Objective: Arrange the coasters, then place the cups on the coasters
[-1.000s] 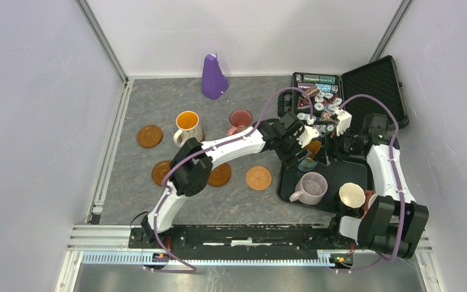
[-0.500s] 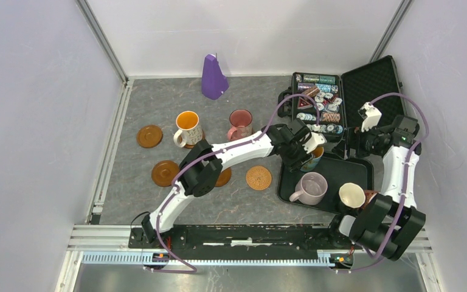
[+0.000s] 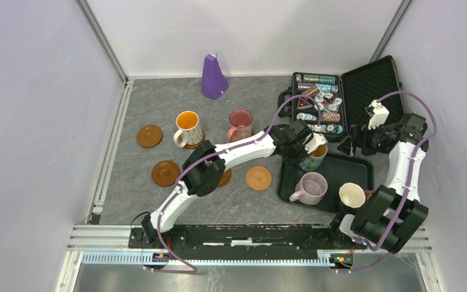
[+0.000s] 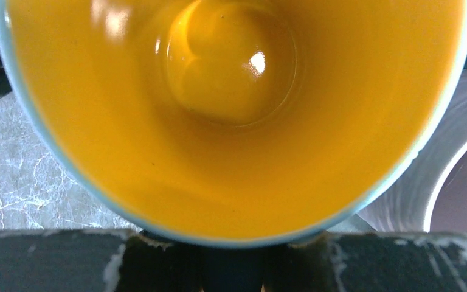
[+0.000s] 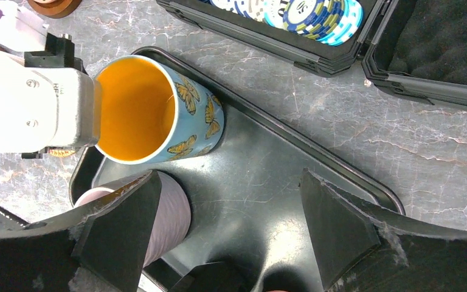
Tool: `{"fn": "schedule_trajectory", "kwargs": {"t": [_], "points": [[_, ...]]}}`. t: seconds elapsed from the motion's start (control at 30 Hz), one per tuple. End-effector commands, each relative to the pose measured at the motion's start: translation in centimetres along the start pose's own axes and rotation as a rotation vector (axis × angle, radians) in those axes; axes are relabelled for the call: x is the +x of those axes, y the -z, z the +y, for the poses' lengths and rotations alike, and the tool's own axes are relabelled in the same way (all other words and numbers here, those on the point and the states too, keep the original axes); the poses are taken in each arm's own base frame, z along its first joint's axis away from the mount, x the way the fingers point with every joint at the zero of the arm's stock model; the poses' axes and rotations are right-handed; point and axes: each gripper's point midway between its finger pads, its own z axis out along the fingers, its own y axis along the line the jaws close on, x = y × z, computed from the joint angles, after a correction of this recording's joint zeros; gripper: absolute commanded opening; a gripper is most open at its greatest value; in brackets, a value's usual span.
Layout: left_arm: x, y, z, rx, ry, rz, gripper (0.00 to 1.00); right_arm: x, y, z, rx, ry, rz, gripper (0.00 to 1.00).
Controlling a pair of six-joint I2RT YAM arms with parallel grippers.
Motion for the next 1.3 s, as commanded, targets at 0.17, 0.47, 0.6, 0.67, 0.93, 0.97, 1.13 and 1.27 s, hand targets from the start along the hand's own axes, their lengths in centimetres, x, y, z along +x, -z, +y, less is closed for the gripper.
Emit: {"fn": "schedule_trajectory", "kwargs": {"t": [0.17,0.47,0.6,0.67,0.93,0.97,1.13,1.27], "points": [[-7.2,5.6,-0.2,-0.018,-0.028,-0.211,0.02,-2.1,0.6,-0.9,0.017,0.032,-0.053,0.91],[-13.5,13.8,0.3,-0.049,-0.06,-0.499,0.02,-3.3,0.5,-1.5,0.031,0.02,-0.092,0.92],[-15.7,18.9,2.0,-0.075,-0.036,-0.603,0.02,-3.4,0.4,-1.2,0.006,0.009,-0.099,0.98],[-16.1,21.6,3.2,-0.092,-0.033,-0.639,0.02,-3.5,0.3,-1.1,-0.002,0.007,-0.105,0.98],[-11.1,31.7,14.1,-0.252,0.129,-0.652,0.02,-5.0,-0.6,-1.4,-0.004,0.001,-0.123,0.98],[-9.8,33.0,15.8,-0.284,0.163,-0.642,0.02,-5.2,-0.8,-1.3,-0.005,0.005,-0.125,0.98],[-1.2,38.3,22.6,-0.398,0.341,-0.616,0.02,-6.6,-1.9,-0.5,-0.017,0.041,-0.123,0.98],[7.5,41.9,26.4,-0.549,0.447,-0.578,0.02,-7.6,-3.1,0.5,-0.036,0.07,-0.115,0.98]]}}
